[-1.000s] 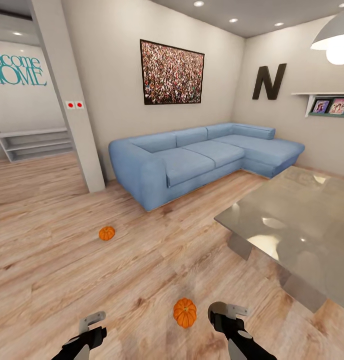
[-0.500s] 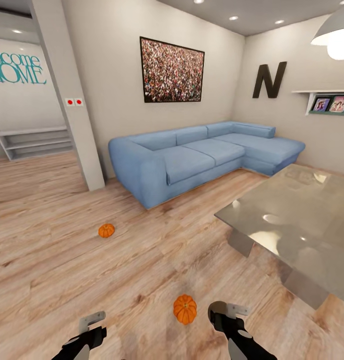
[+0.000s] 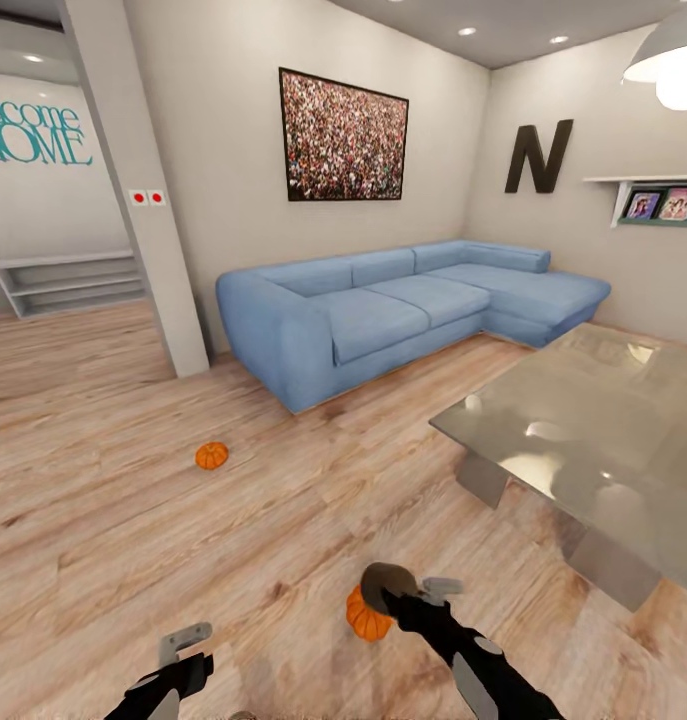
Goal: Place each of the two pumpkins and all three candles from the living room inside a cabinet in the living room (use any cabinet), then make sure every cabinet is closed, and position the cauldron so it is next to a table in the living room.
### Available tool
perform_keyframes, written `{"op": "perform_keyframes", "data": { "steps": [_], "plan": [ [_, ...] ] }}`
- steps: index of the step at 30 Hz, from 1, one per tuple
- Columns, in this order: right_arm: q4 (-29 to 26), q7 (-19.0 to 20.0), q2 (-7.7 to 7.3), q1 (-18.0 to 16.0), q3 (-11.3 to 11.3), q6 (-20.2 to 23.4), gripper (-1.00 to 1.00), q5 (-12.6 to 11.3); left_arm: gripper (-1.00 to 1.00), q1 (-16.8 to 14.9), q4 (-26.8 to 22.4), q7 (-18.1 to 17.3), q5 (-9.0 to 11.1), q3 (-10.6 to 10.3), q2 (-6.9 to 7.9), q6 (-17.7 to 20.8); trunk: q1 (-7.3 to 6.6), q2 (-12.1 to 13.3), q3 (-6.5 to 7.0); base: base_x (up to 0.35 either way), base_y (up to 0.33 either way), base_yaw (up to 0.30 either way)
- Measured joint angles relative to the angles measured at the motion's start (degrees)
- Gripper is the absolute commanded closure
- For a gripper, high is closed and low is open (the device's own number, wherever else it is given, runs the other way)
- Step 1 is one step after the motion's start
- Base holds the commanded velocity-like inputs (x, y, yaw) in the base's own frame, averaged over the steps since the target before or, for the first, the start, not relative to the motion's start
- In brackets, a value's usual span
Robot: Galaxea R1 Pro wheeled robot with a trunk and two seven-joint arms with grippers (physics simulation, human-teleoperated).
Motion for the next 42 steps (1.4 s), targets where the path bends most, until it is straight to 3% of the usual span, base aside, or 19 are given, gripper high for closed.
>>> {"op": "perform_keyframes", "data": {
  "steps": [6, 13, 20, 27, 35, 42],
  "plan": [
    [-9.4, 16.6, -0.25, 5.0, -0.1, 3.9, 1.00, -2.2, -1.00, 0.0, 0.0, 0.0, 0.0, 0.0, 0.00, 0.0, 1.32, -2.4, -1.08, 0.000, 0.000, 0.000],
    [-13.0, 29.0, -0.28, 7.0, -0.2, 5.0, 1.00, -2.5, -1.00, 0.0, 0.0, -0.1, 0.1, -0.1, 0.00, 0.0, 2.86, -5.2, -2.33, 0.000, 0.000, 0.000],
    [-12.7, 30.6, -0.62, 7.1, -0.3, 5.0, 1.00, -2.6, -1.00, 0.0, 0.0, -0.3, 0.2, -2.5, -0.09, 0.4, 4.40, -8.0, -3.59, 0.000, 0.000, 0.000],
    [-12.4, 30.6, -0.64, 7.1, -0.3, 5.0, 1.00, -2.6, -1.00, 0.0, 0.1, -8.1, 0.4, -7.5, -0.19, 0.9, 5.72, -10.4, -4.67, 0.000, 0.000, 0.000],
    [-12.3, 30.5, -0.64, 7.1, -0.3, 5.0, 1.00, -2.6, -1.00, 0.0, 3.9, -8.9, 0.1, -8.5, -2.80, 0.7, 6.15, -11.2, -5.03, 0.000, 0.000, 0.000],
    [-12.3, 30.5, -0.64, 7.1, -0.3, 5.0, 1.00, -2.6, -1.00, 0.0, 4.3, -8.9, 0.0, -8.5, -3.14, 0.7, 7.69, -14.0, -6.28, 0.000, 0.000, 0.000]
  ]
}}
